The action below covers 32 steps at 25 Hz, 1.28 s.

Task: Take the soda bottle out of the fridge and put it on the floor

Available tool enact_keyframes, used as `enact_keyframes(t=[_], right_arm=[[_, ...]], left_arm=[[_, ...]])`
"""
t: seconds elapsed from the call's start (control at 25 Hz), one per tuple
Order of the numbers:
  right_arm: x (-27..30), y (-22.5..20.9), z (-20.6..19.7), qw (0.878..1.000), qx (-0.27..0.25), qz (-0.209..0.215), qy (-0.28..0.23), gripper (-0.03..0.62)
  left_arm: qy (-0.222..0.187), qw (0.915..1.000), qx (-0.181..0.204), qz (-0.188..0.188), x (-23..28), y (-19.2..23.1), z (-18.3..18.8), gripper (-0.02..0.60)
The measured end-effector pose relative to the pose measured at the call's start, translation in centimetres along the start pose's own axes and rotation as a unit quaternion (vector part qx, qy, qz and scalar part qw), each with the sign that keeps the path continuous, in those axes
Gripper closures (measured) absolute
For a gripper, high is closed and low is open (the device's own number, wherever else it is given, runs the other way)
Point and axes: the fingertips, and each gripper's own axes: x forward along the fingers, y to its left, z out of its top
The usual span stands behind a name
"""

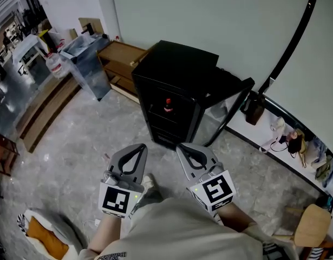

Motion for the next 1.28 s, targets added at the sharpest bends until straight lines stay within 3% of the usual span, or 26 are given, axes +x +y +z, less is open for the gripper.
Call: enact_keyframes(t=[0.72,1.04,1.28], right_arm=[[17.5,-1.7,1.6,0.995,0.014,-0.081,0.048,0.597],[21.5,-3.0,1.2,0.989,0.024,-0.137,0.056,0.597],[22.6,-4.6,0.0,0.985,0.027,-0.154,0.071,0.597]], left_arm=[[-0.006,0.9957,-0.004,-0.093,7.2,16.5,-3.7,0.575],[-0.009,0.9914,-0.007,-0.130,9.5,20.4,-5.7,0.575],[-0.008,0.9903,-0.022,-0.137,11.3,21.0,-6.5,0.575]])
